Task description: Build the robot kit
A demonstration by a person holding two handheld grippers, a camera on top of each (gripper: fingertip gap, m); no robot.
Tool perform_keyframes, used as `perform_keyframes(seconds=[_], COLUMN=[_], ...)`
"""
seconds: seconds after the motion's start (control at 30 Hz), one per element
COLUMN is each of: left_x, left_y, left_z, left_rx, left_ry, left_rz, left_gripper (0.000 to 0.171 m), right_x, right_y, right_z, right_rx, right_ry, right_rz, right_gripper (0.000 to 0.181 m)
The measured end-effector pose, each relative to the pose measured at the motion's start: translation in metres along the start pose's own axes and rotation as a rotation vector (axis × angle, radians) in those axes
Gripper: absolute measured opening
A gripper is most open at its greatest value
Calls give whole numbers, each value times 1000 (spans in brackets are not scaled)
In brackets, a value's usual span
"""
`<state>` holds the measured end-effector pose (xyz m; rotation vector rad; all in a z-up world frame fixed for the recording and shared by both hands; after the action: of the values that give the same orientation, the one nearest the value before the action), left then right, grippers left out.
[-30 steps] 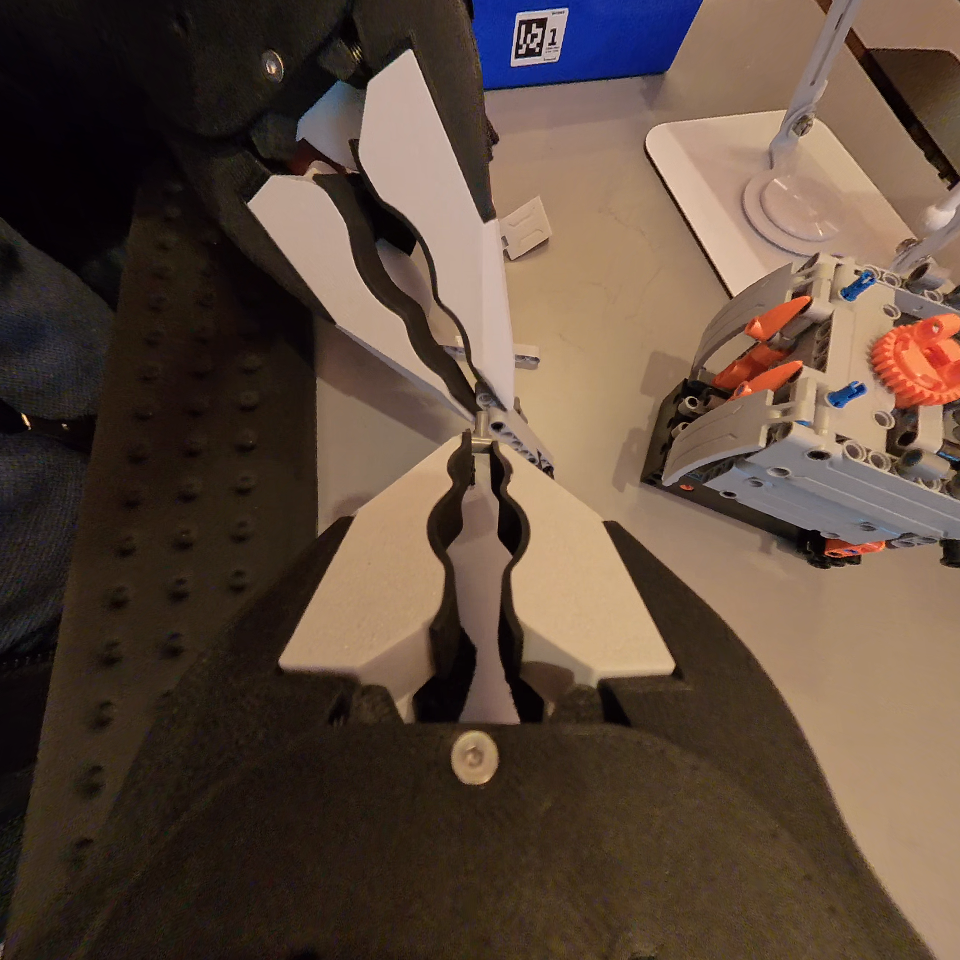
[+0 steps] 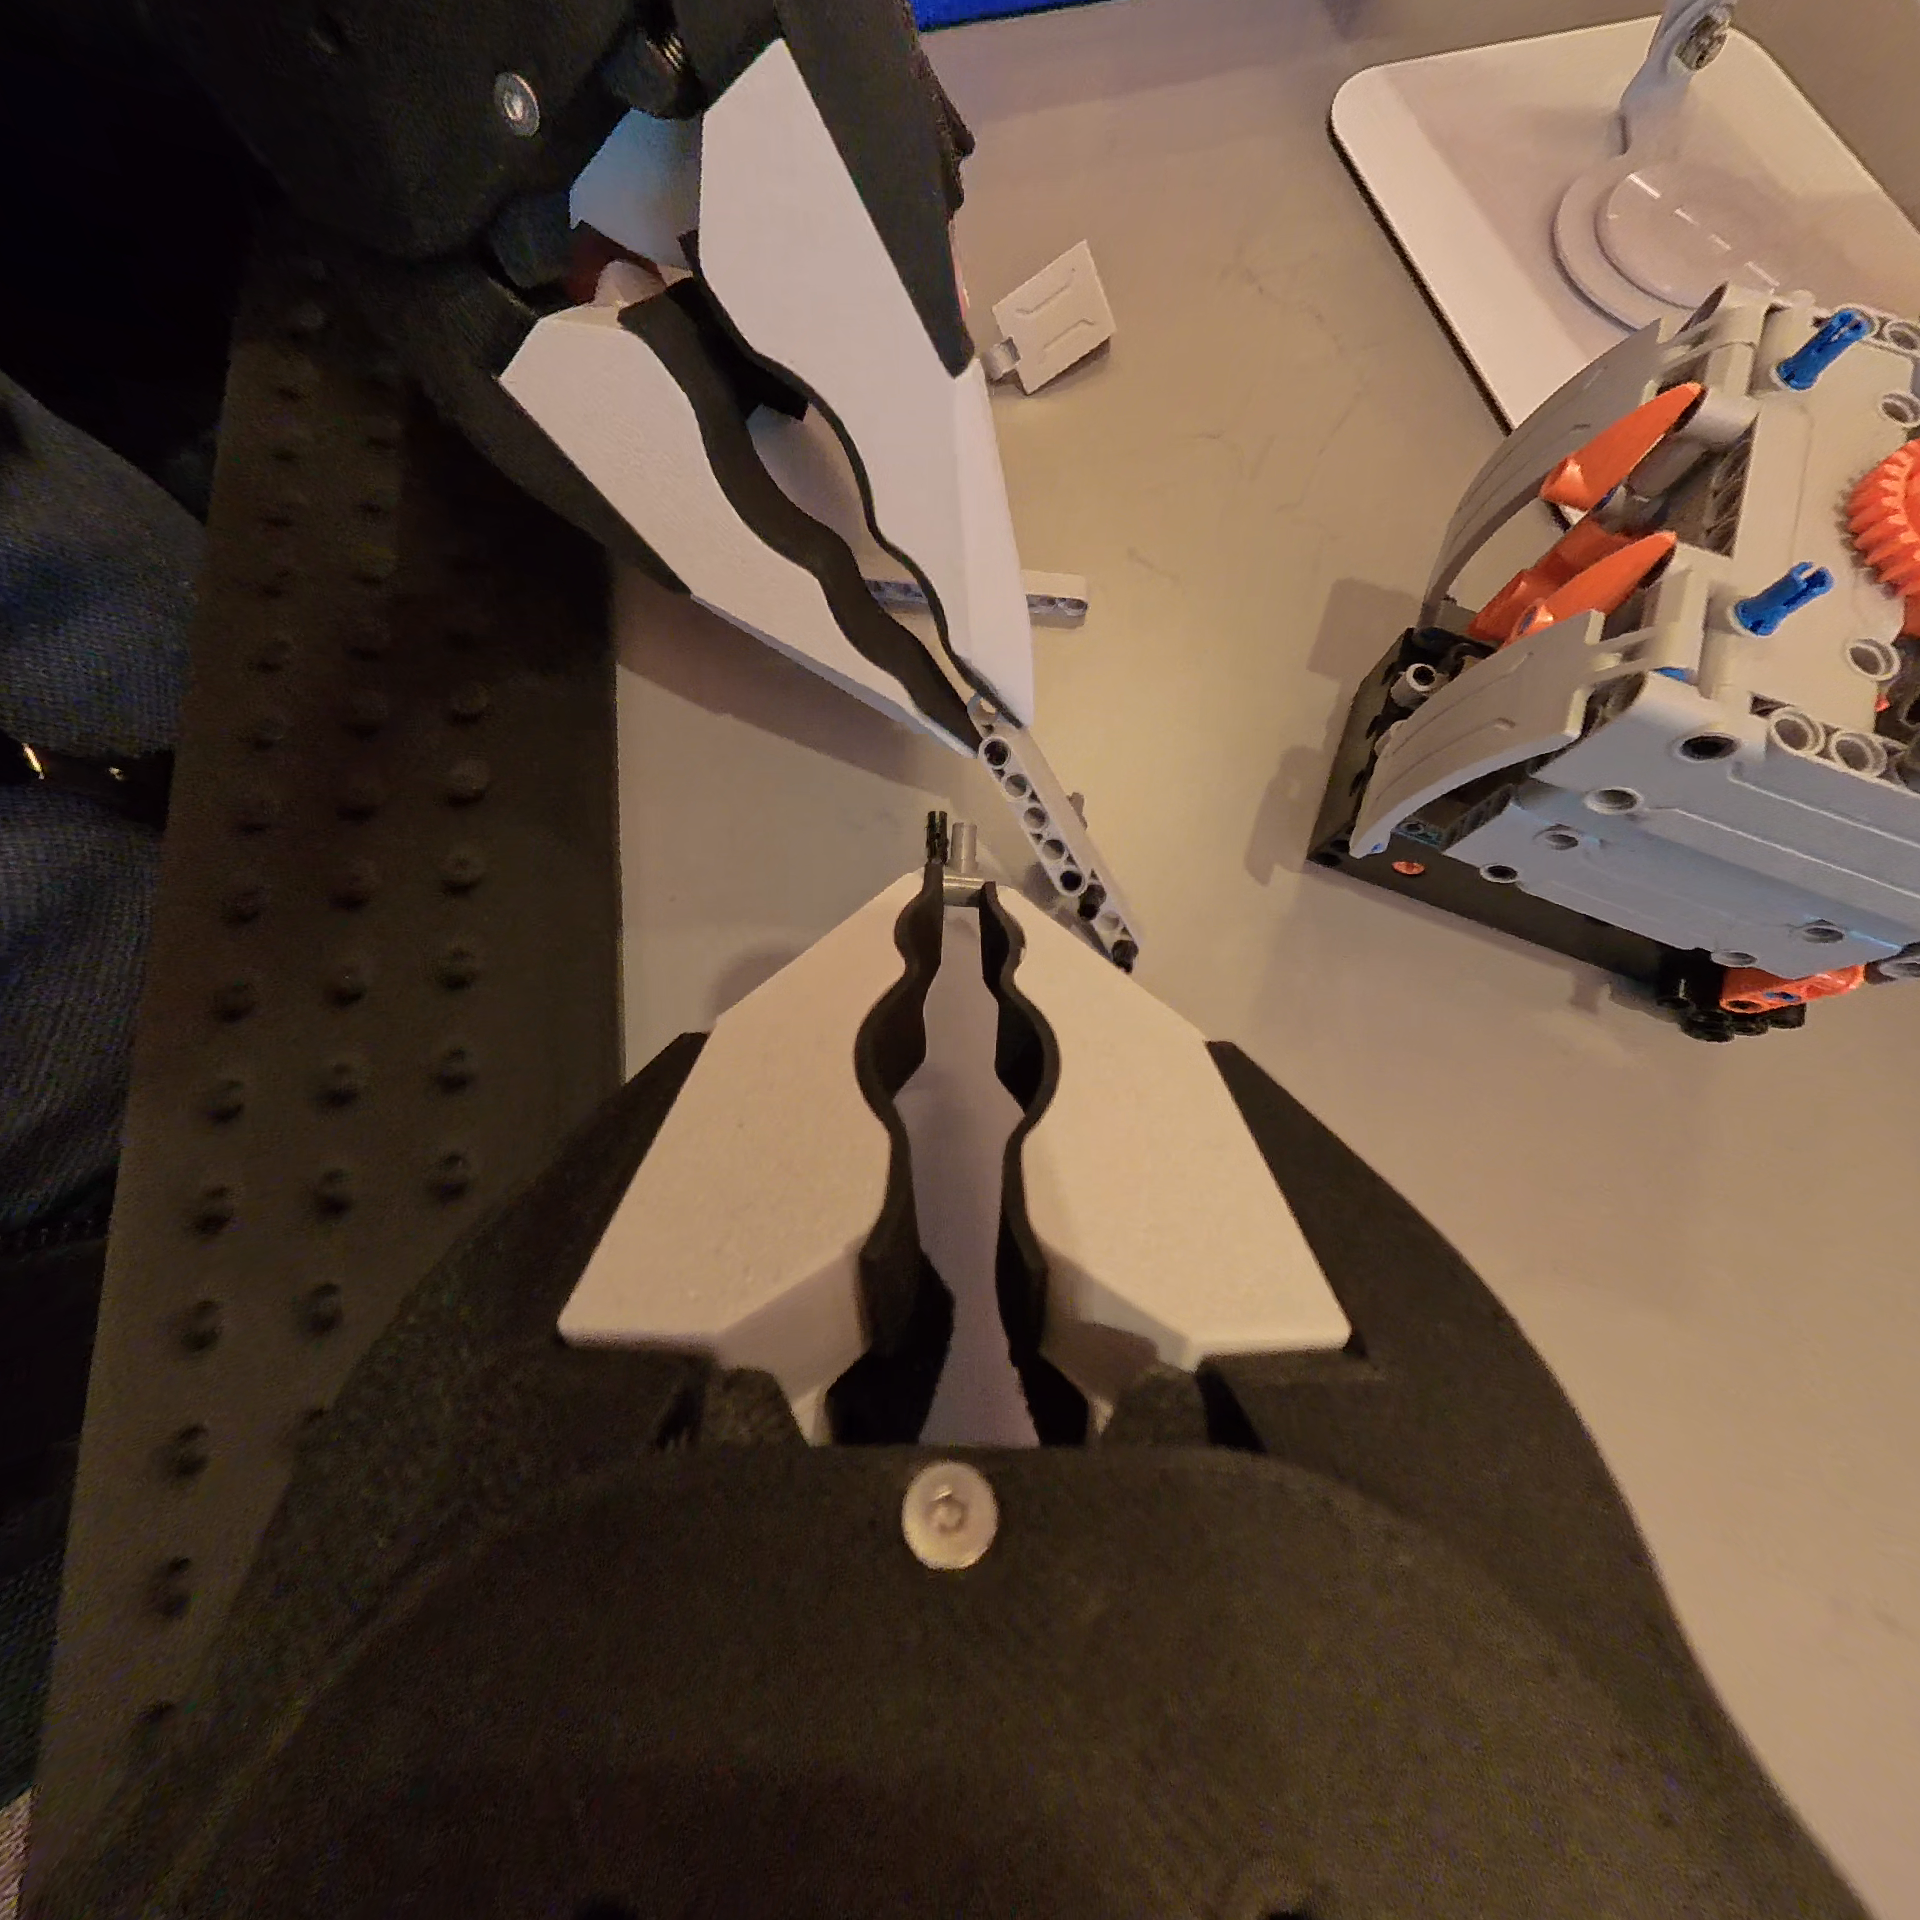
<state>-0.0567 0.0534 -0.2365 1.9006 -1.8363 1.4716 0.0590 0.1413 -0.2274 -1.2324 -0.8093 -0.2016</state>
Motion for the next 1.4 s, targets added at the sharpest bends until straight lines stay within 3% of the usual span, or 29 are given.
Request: perform_keyframes(seconds=[0.3,0.5,0.6,0.73,0.87,1.03,1.2,1.4], left_x=[-18,-11,-12,-20,-22,-23,-23,-31], left_y=[-9,-8,-5,-7,-13,-20,-20,-24], left_z=[28,23,20,23,29,37,26,34], left_rx=[-153,-130,-126,-159,-143,-184,-157,-247], left_ry=[62,104,155,180,233,207,176,129], left_rz=[-29,-6,-15,-32,-18,3,11,22], left_gripper=[8,28,27,7,0,1,26,6], right_x=[0,0,2,3,2,0,1,-2], right_y=[15,23,26,34,37,38,37,39], right_z=[-4,-6,-7,-7,-3,-2,0,1], right_rx=[0,-7,-16,-58,-65,-61,-76,-88], right_ry=[-51,-68,-83,-91,-57,-52,-46,-63], right_rz=[-96,-147,-164,-212,-229,-230,-208,-208], right_gripper=[4,4,4,4,4,4,4,4])
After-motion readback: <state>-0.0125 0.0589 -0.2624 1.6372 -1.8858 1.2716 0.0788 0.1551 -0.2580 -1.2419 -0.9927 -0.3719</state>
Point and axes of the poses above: each gripper's, where its closed fingertips meet, x back along the fingers, y out of its underside, z = x × y across the jaws, the point moved 9 cm from there along x, back along the fingers, and after that the axes turned 6 degrees about x, right-handed, at the moved point
